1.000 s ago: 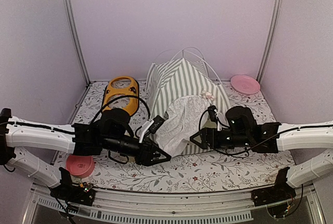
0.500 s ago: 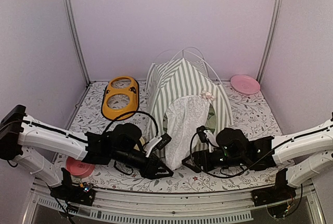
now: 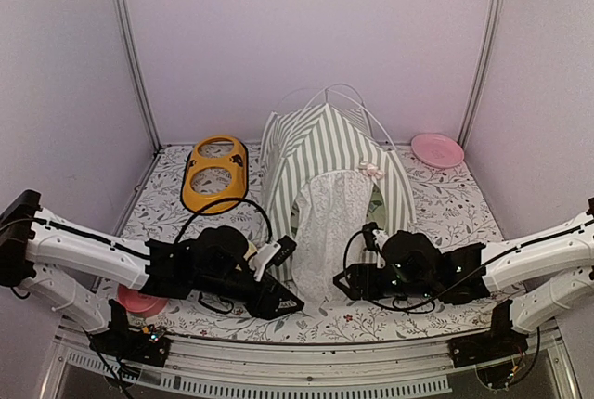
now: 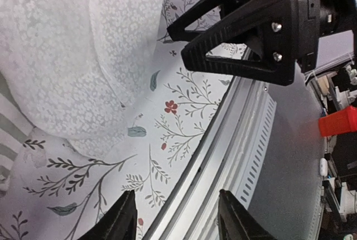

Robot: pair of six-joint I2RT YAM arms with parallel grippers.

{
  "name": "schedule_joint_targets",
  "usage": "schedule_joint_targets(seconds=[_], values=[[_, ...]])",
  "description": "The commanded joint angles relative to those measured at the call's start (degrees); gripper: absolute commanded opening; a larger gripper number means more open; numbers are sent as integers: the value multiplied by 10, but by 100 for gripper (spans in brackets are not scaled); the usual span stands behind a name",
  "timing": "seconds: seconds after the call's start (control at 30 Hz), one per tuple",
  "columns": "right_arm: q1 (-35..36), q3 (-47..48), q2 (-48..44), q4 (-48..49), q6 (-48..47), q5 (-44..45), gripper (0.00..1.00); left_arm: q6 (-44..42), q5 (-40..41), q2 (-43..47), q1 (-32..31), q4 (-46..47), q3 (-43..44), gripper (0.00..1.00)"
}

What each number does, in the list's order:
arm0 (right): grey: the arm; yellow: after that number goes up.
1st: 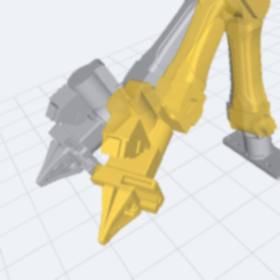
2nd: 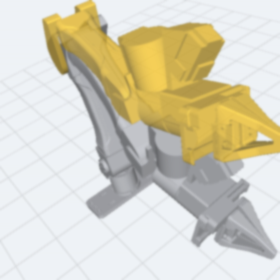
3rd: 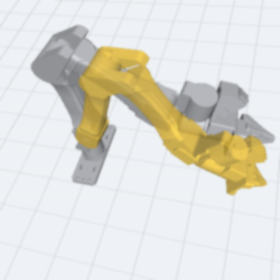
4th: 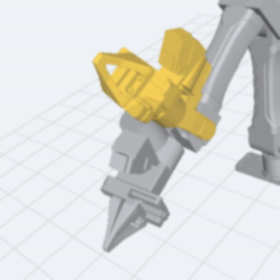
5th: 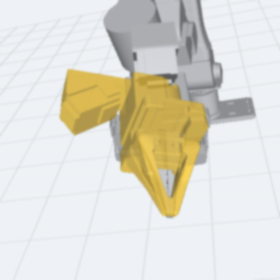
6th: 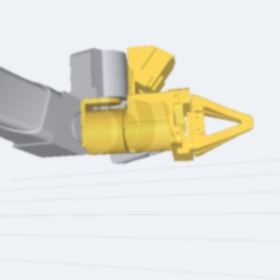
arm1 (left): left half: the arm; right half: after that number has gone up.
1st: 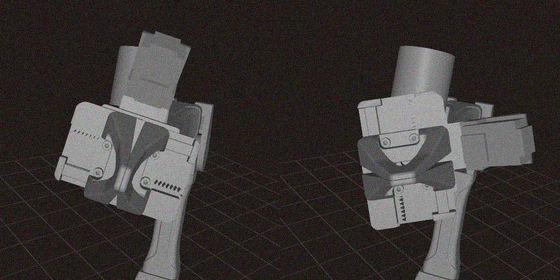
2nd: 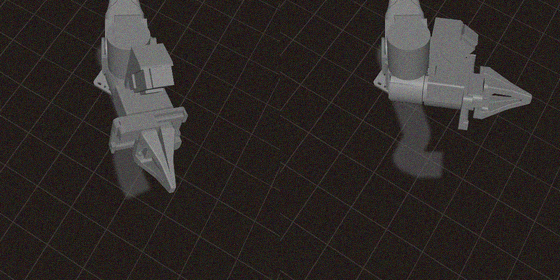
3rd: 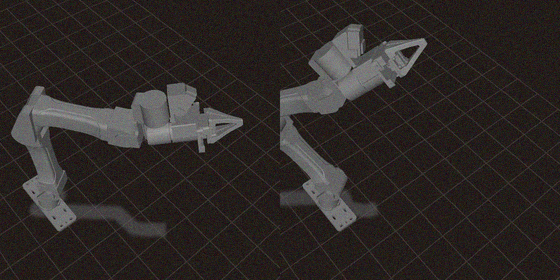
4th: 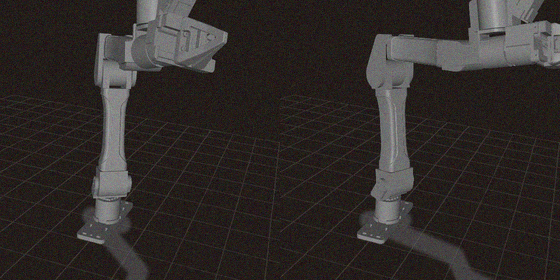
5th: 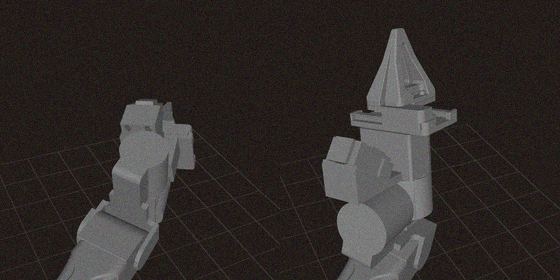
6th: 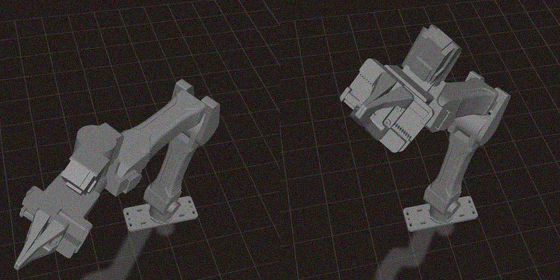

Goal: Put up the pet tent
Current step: Place the cushion in the tent.

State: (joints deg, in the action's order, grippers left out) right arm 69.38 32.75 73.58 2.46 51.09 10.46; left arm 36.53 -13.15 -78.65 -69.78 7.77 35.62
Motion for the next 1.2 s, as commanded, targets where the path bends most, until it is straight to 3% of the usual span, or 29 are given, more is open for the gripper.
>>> schedule_joint_targets(seconds=[0.0,0.27,0.37,0.43,0.57,0.6,0.8,1.0,1.1,1.17], values=[[-15,13,17,-30,25,40,69,-8,85,4,-6,-8,13,53],[-50,-11,58,16,6,30,70,6,173,-64,-3,-40,57,57],[-58,3,95,61,-23,12,62,17,184,-90,1,-28,64,59],[-58,34,116,49,-39,6,48,23,187,-106,7,-26,69,58],[-57,66,98,-27,-44,9,5,28,187,-129,14,2,71,54],[-56,71,84,-53,-41,13,0,28,185,-134,16,8,71,52],[-47,97,-28,-257,-31,7,0,24,175,-156,19,32,78,32],[-28,132,-75,-425,-10,-49,0,14,154,-151,19,41,84,0],[-16,120,-65,-438,-2,-87,0,15,139,-138,19,40,80,0],[-14,93,-43,-394,0,-115,0,19,134,-122,18,30,76,0]])
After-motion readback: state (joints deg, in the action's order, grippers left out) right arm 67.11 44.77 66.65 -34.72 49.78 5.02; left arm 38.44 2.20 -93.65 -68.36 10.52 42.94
